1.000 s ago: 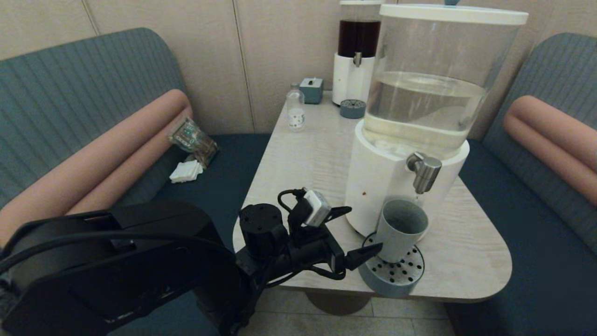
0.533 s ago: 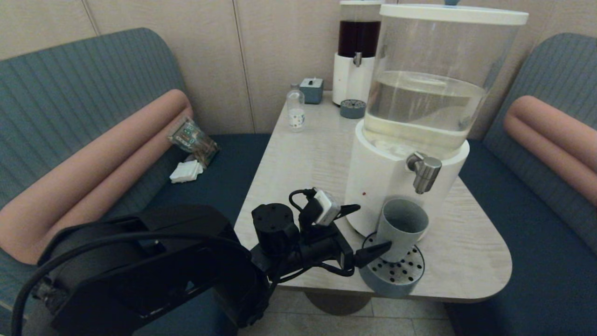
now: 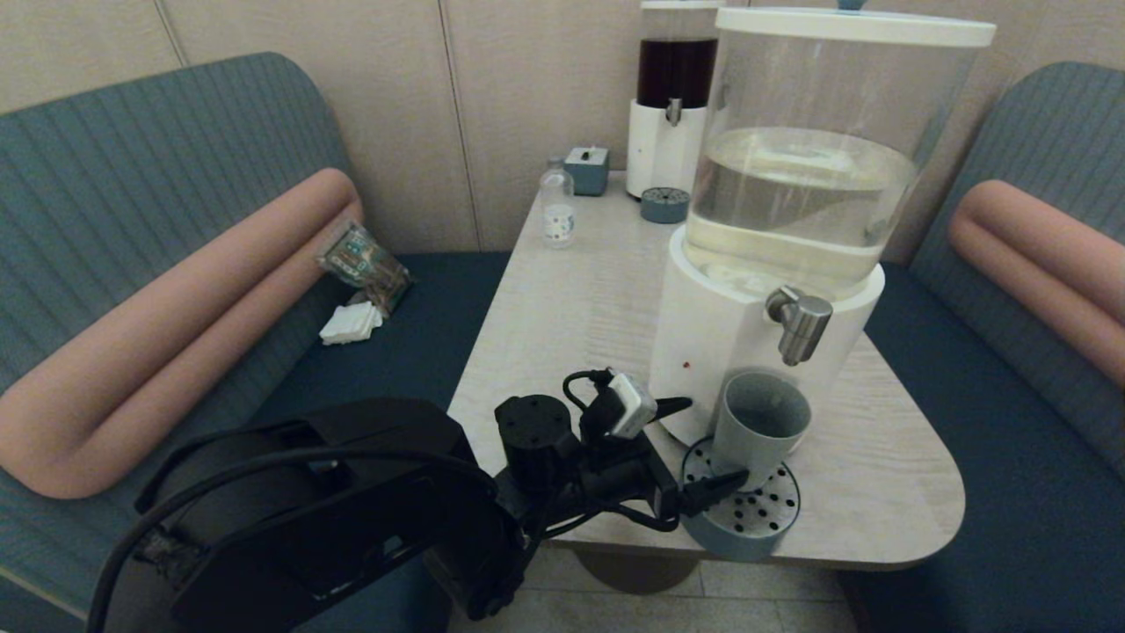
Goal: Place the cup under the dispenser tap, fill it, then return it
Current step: Place the cup next to the water dispenser
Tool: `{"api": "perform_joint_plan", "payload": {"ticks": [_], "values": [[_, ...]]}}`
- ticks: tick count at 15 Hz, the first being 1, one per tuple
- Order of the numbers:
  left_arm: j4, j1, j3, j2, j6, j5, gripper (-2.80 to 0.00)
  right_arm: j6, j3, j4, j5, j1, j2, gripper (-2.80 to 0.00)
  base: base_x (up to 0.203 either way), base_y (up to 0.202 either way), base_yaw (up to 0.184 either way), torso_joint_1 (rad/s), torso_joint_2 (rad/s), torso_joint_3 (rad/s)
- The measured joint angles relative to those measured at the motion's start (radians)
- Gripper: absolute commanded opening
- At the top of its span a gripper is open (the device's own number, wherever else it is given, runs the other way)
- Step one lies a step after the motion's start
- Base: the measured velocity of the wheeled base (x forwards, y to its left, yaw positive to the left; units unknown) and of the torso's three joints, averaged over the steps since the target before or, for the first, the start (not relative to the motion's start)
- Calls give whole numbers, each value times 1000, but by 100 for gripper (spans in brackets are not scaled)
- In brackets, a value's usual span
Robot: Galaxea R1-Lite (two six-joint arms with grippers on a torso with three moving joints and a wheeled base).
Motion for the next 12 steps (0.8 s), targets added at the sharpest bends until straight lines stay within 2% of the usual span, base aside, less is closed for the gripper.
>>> {"api": "perform_joint_plan", "payload": {"ticks": [5,12], "values": [[7,-48,-17,7,-4,1,0,0,1,-1,0,0,0,-280,0,0,0,0,0,0],[10,-54,-93,49,-5,1,0,0,0,0,0,0,0,-280,0,0,0,0,0,0]]}}
